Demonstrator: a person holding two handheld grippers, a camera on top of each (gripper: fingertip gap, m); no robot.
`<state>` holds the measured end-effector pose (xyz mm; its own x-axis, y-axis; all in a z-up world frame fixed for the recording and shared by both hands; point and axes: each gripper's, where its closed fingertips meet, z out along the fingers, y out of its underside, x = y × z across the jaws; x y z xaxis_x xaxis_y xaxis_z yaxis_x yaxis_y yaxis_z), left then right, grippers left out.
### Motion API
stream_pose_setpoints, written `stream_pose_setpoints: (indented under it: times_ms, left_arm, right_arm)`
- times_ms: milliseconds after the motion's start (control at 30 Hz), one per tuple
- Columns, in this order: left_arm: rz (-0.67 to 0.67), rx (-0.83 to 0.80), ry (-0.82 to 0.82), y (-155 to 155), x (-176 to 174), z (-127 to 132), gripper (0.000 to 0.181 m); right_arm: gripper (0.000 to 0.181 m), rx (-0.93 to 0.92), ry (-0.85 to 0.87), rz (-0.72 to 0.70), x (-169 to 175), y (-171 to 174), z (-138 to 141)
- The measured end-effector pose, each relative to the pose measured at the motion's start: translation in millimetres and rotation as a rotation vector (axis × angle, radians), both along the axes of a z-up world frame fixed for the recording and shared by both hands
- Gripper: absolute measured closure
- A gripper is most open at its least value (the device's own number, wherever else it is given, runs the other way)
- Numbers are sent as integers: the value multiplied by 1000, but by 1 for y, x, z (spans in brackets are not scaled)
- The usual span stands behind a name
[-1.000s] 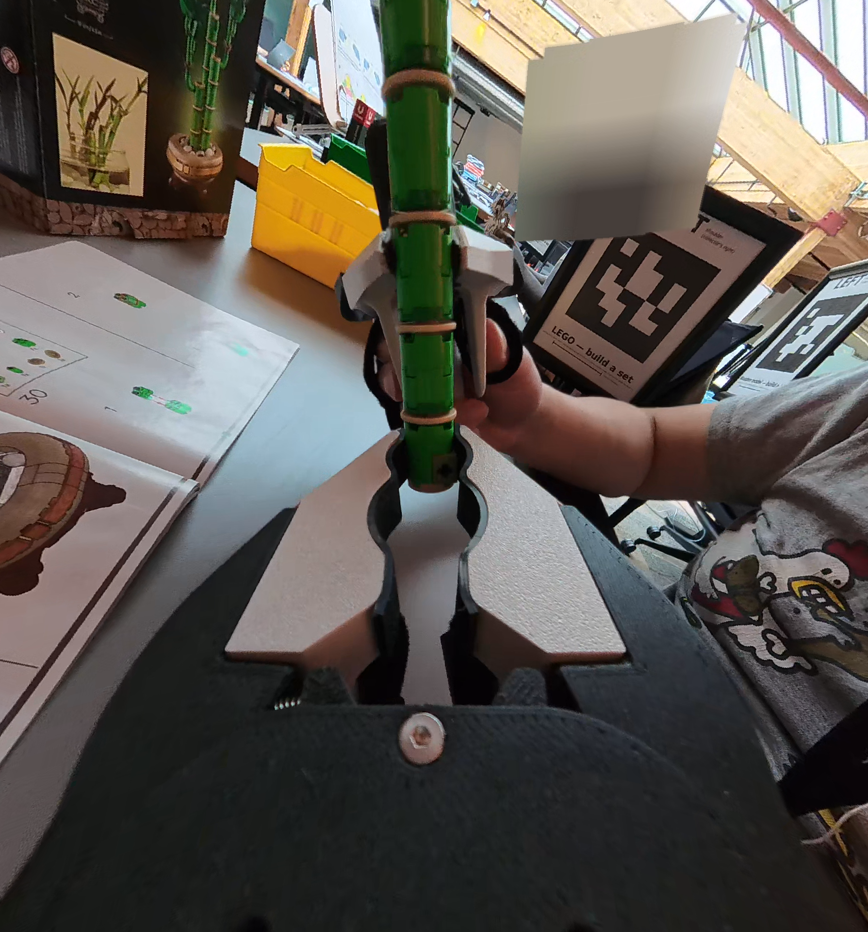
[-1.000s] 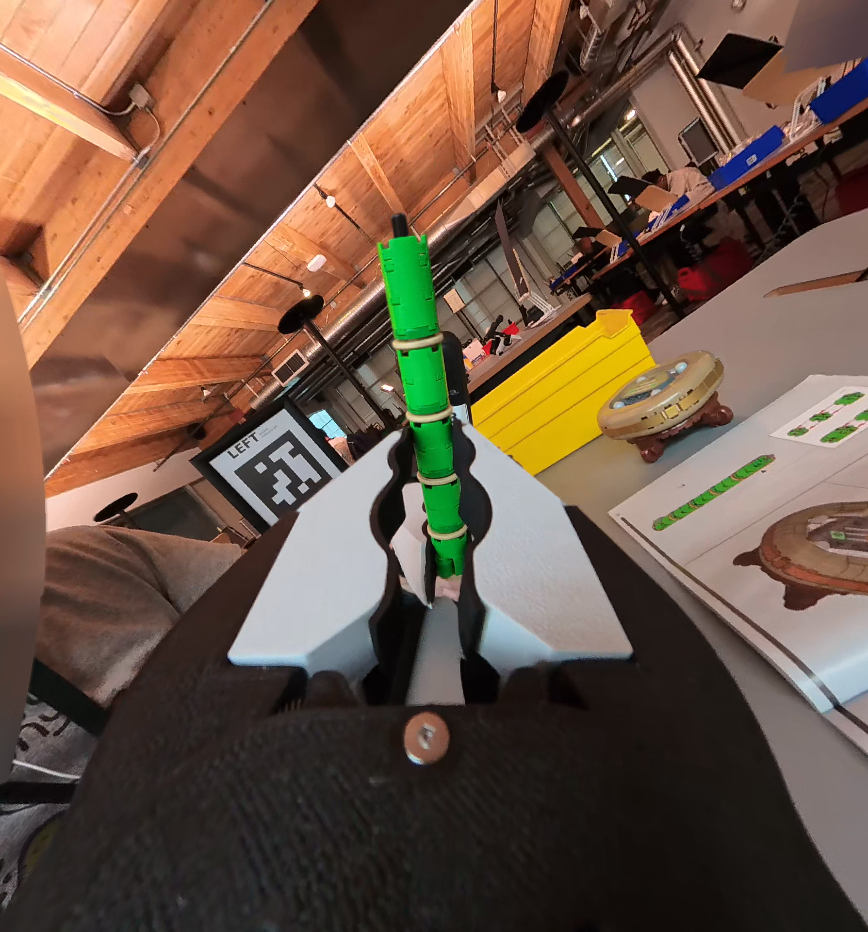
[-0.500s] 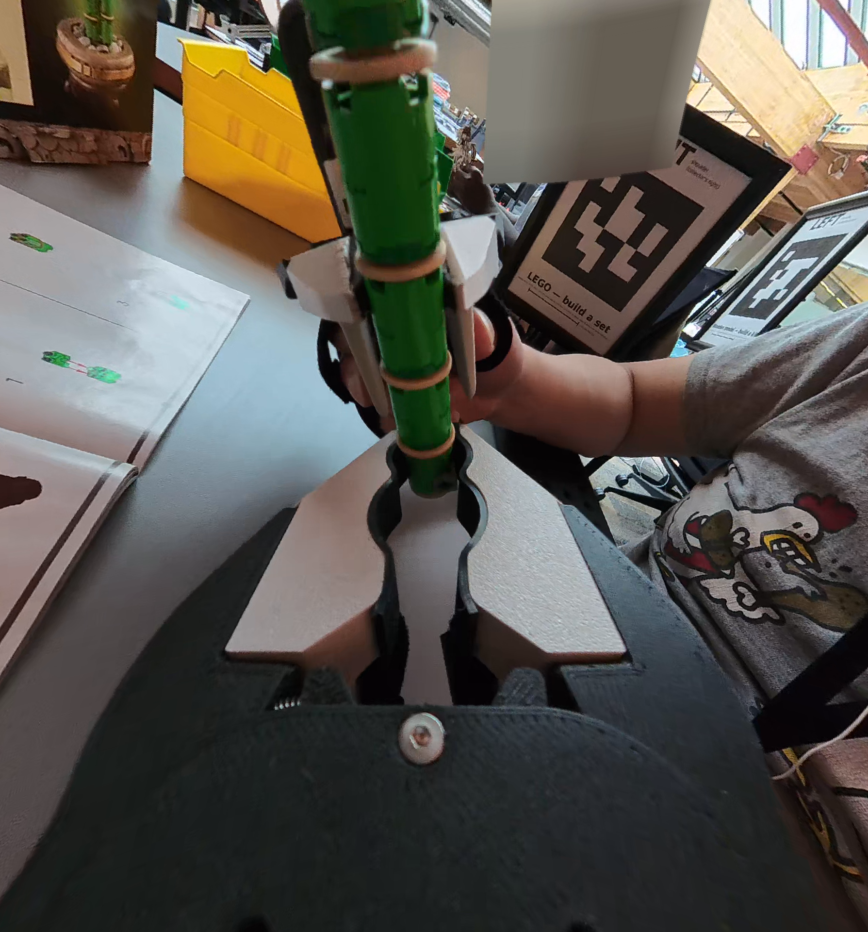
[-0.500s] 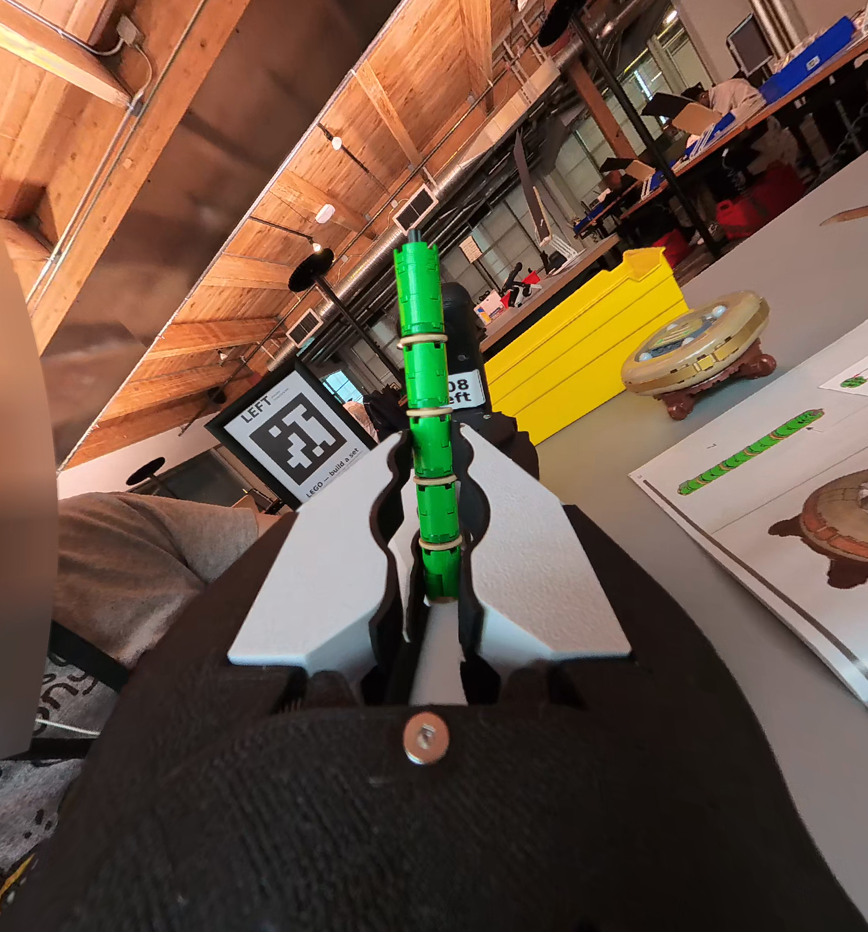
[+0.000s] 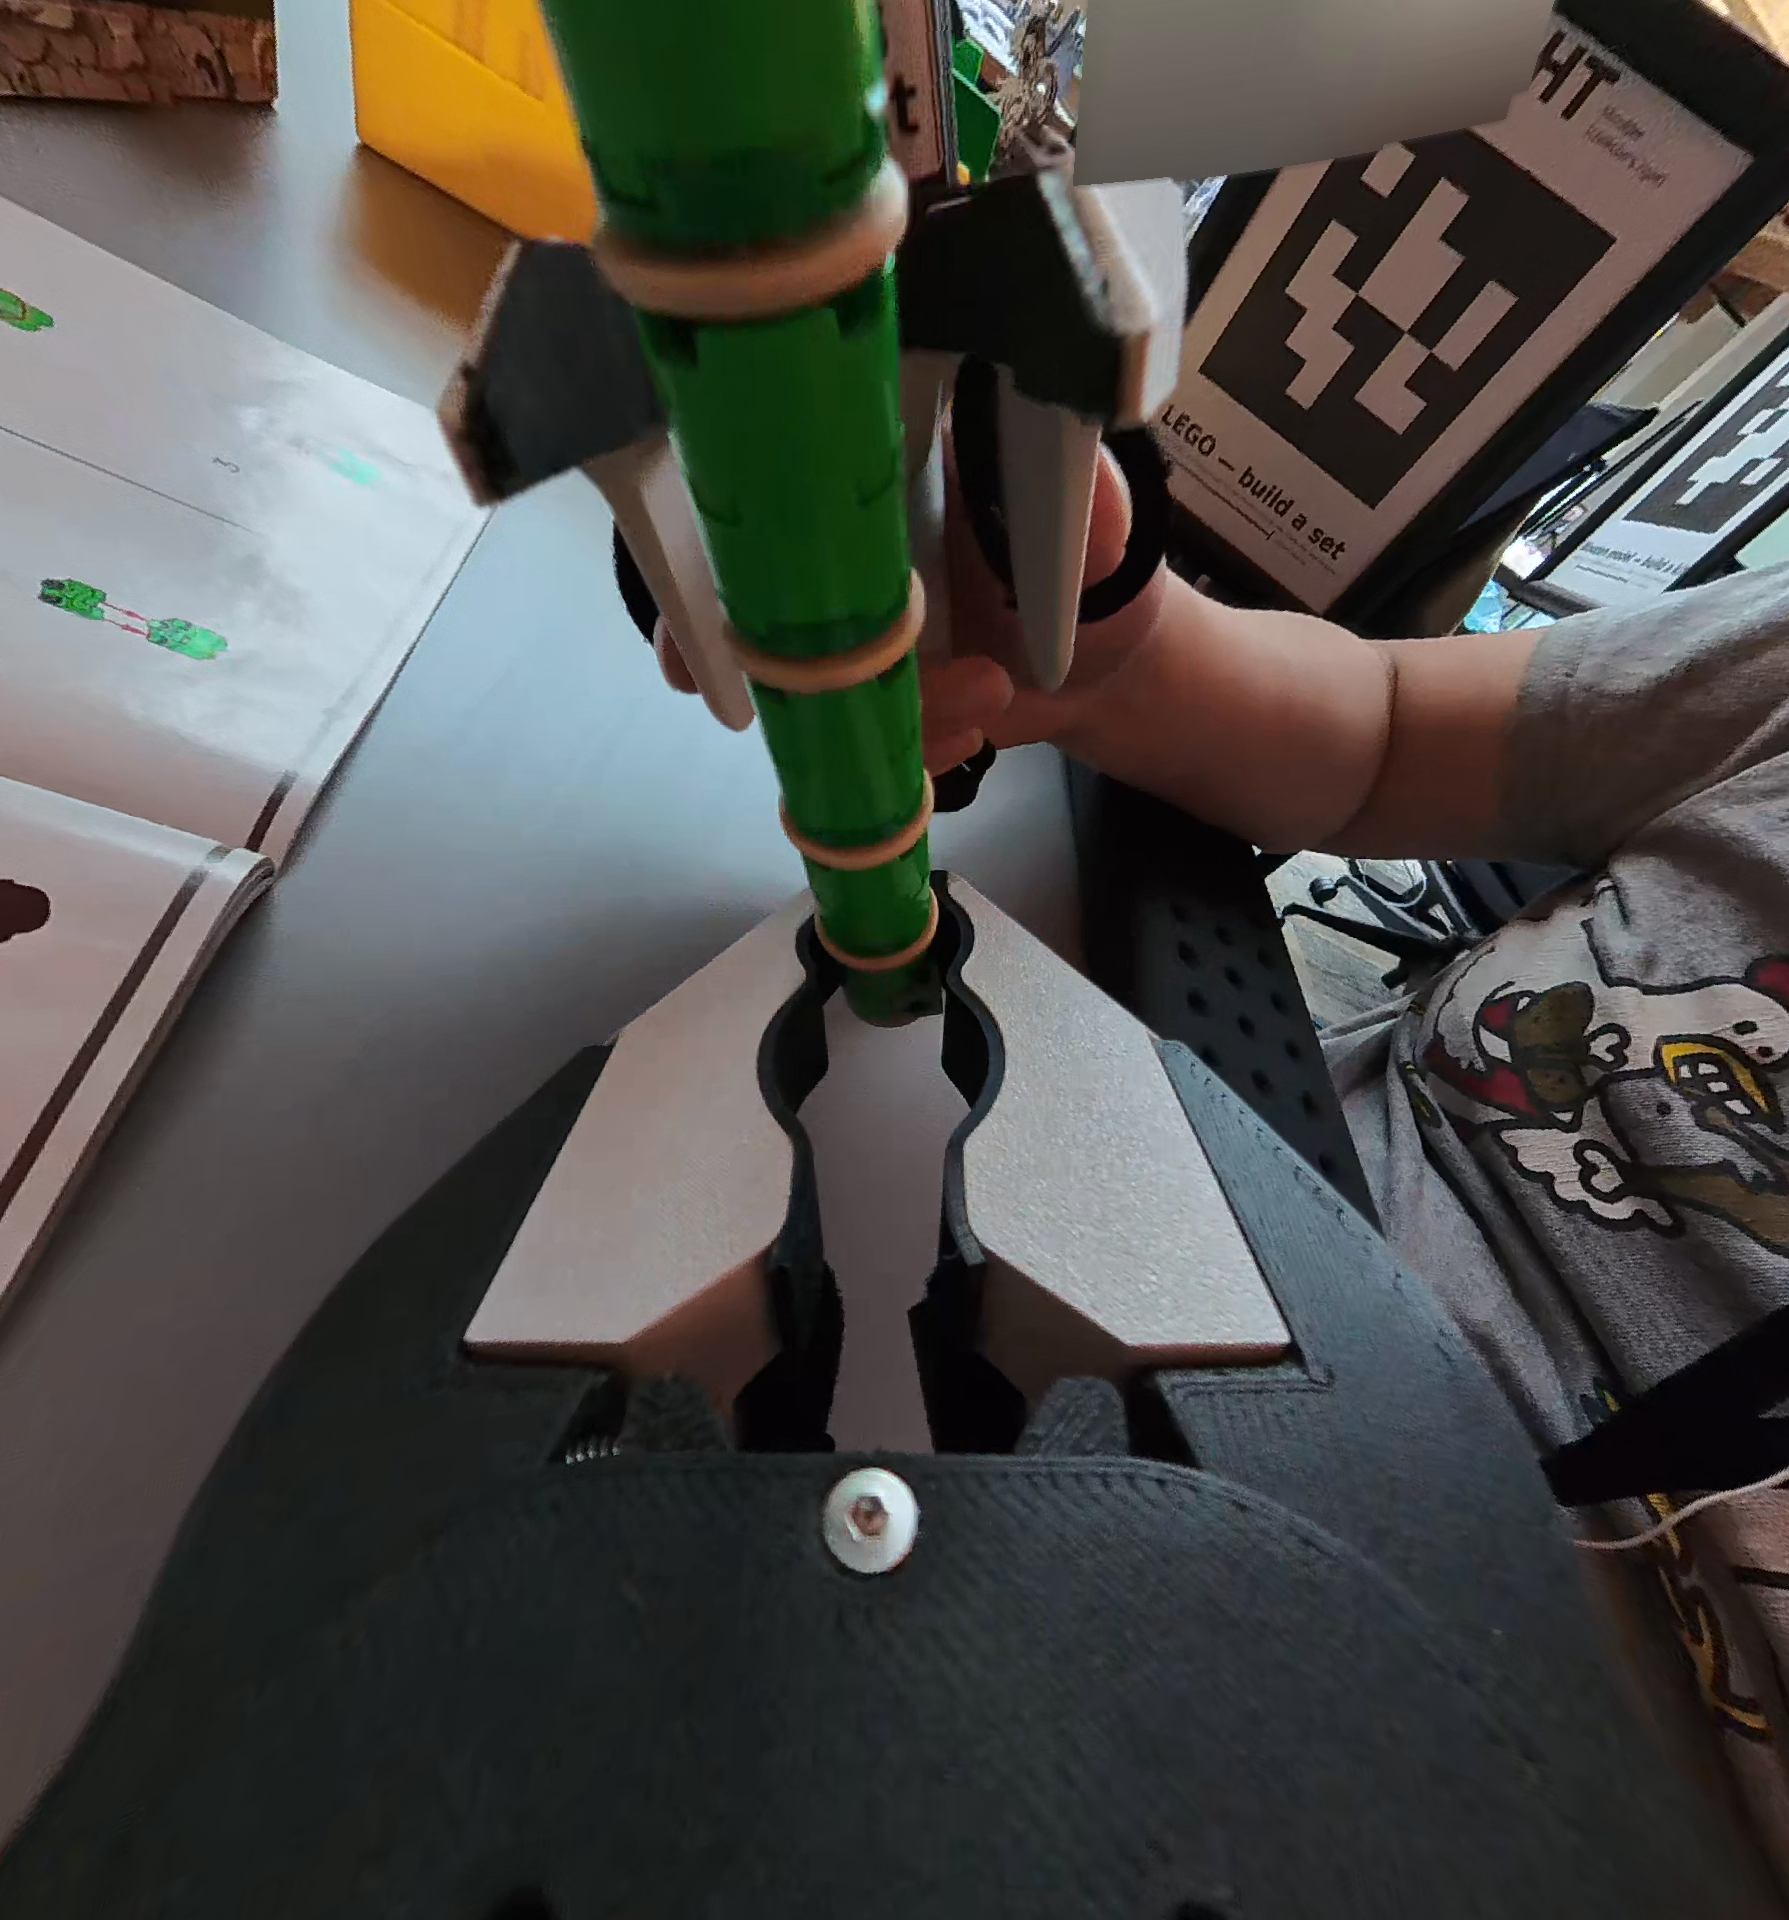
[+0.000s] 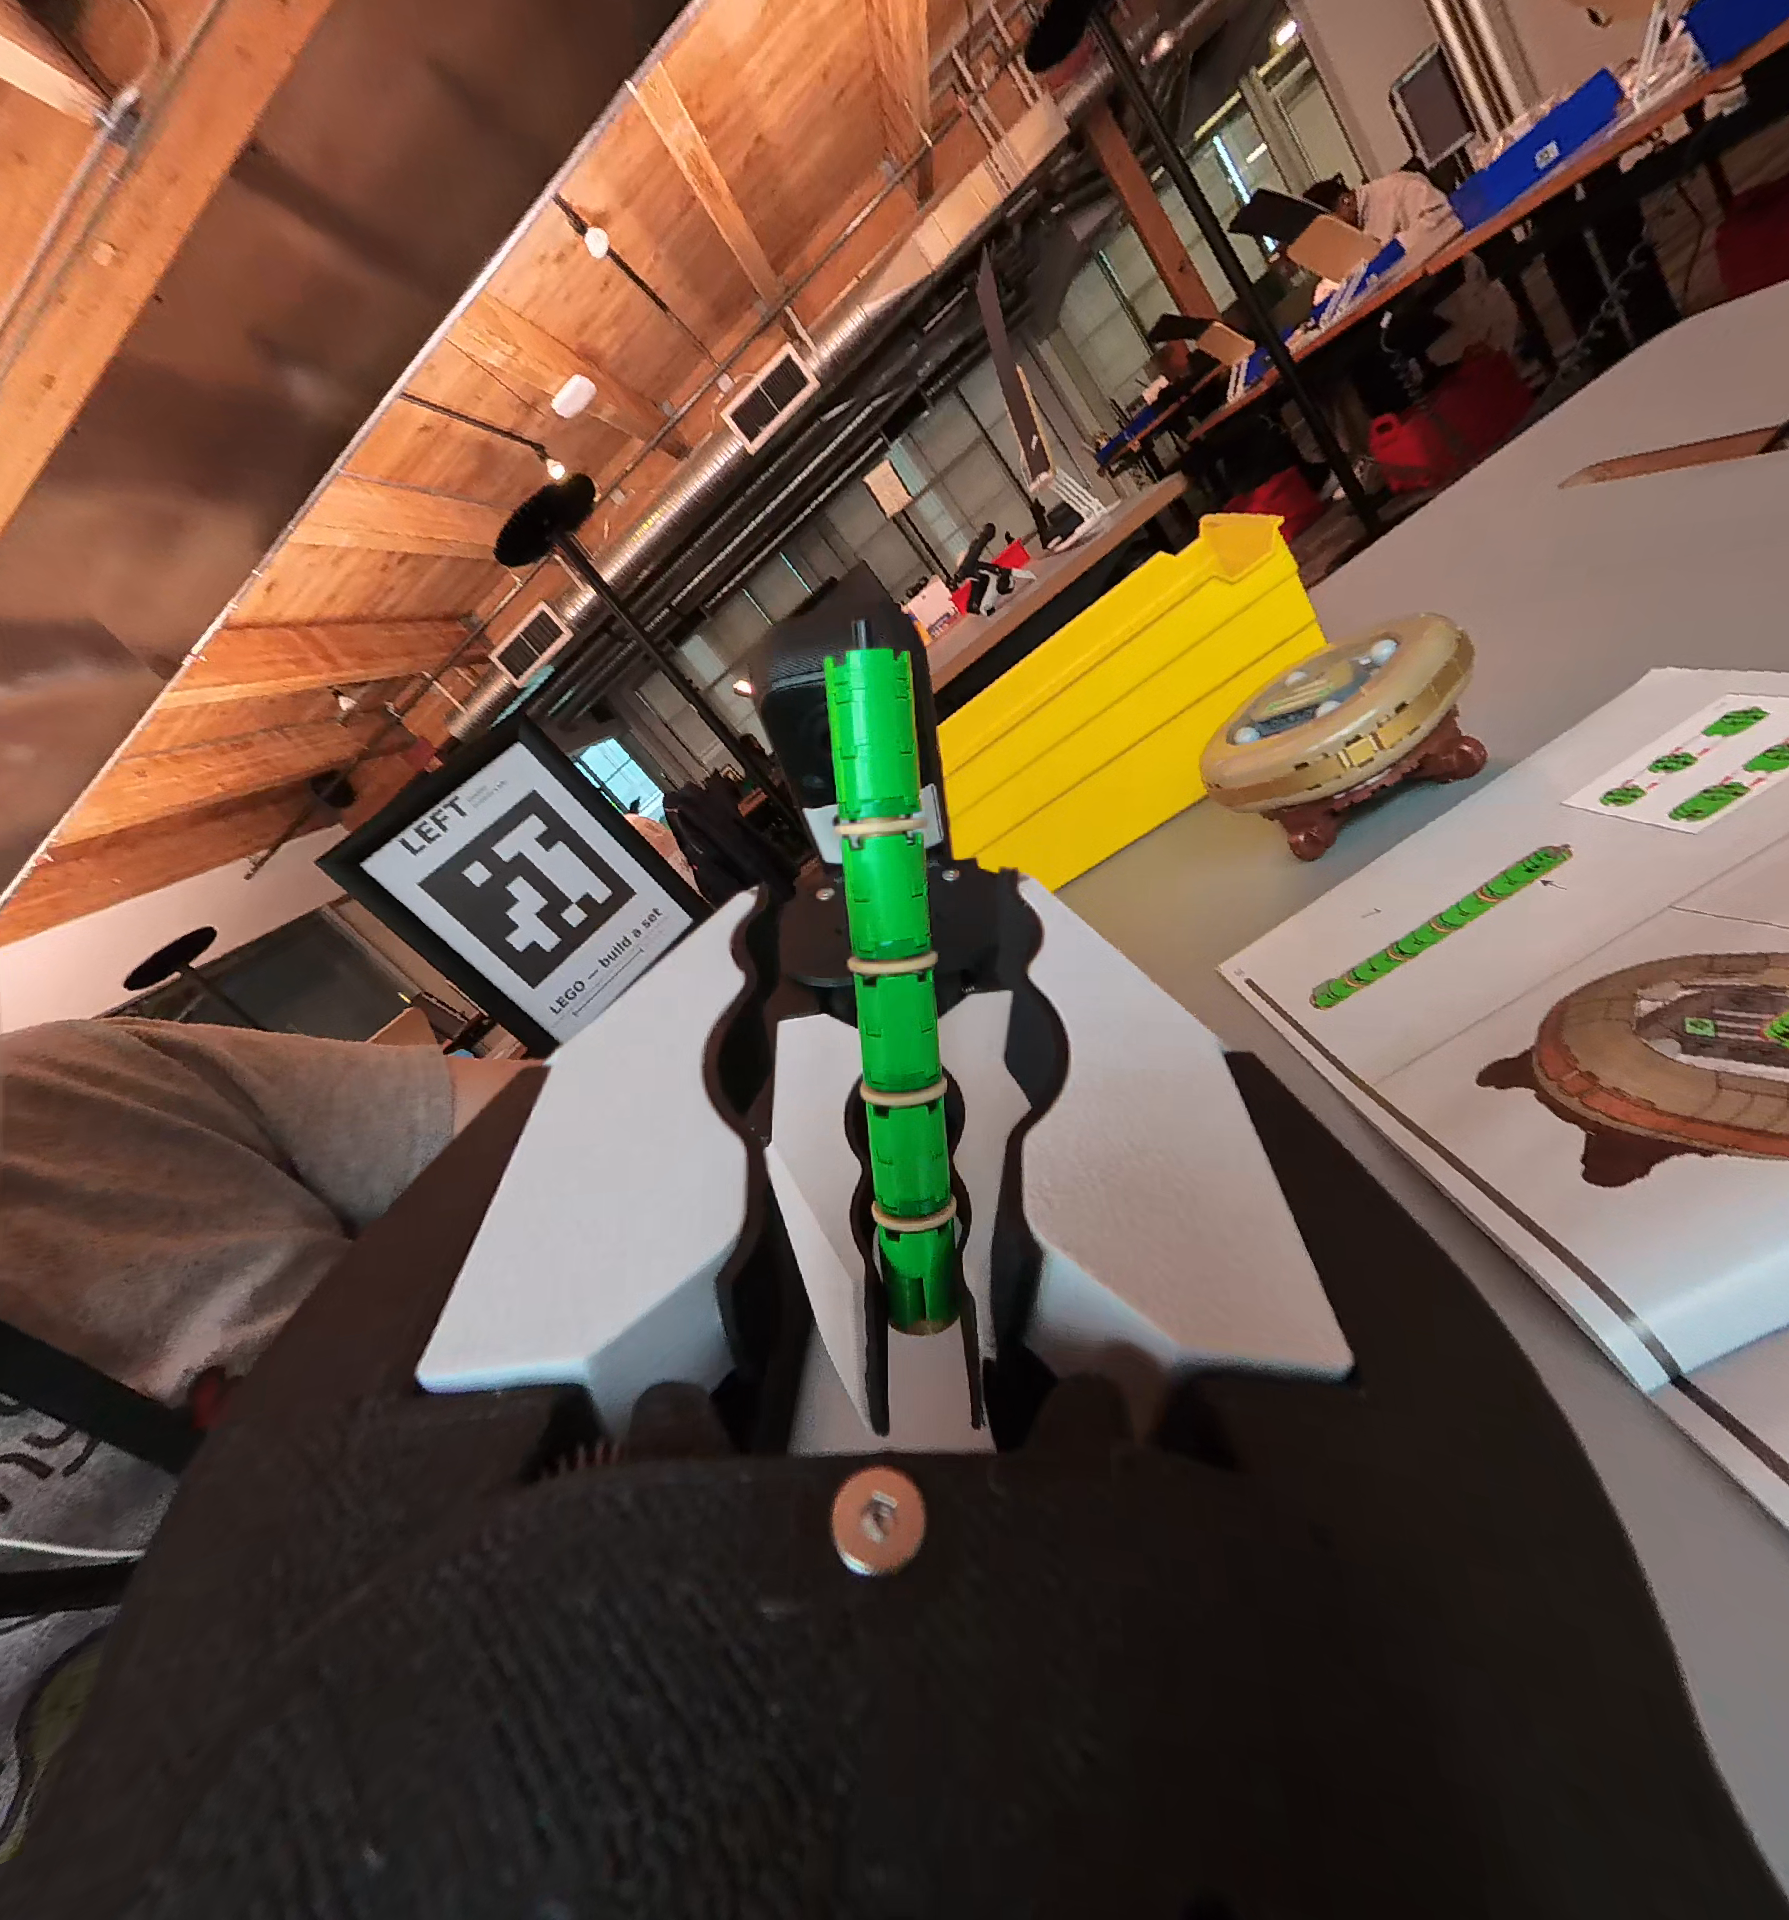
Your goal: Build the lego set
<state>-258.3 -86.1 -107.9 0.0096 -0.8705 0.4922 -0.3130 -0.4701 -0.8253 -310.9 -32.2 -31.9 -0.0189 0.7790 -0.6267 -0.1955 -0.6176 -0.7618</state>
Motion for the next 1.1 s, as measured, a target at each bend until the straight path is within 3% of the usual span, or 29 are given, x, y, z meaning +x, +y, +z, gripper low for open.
stream_pose_setpoints:
  times_ms: [100,267,433,533,633,833,900,1100]
  left_arm:
    - [1,13,46,0,0,-7,166]
    - [-1,21,76,0,-2,-11,166]
    - [-32,-19,23,-4,-2,-4,166]
    - [-4,-69,6,3,-7,1,123]
    - [23,-43,-23,12,-15,10,107]
    - [156,-115,-355,38,-35,69,128]
    - [128,-141,-379,36,-39,71,148]
    - [168,-58,-384,38,-40,73,164]
  right_arm:
    - [141,-14,-21,-8,0,3,-5]
    - [167,9,-62,38,1,-3,-9]
    - [166,15,-61,27,6,-2,-4]
    - [167,-43,2,7,13,4,1]
    - [167,-74,12,20,15,5,0]
    - [166,-28,-88,116,-3,-16,-7]
    - [166,-6,-126,137,-8,-23,-11]
    - [167,14,-128,126,-8,-20,-13]
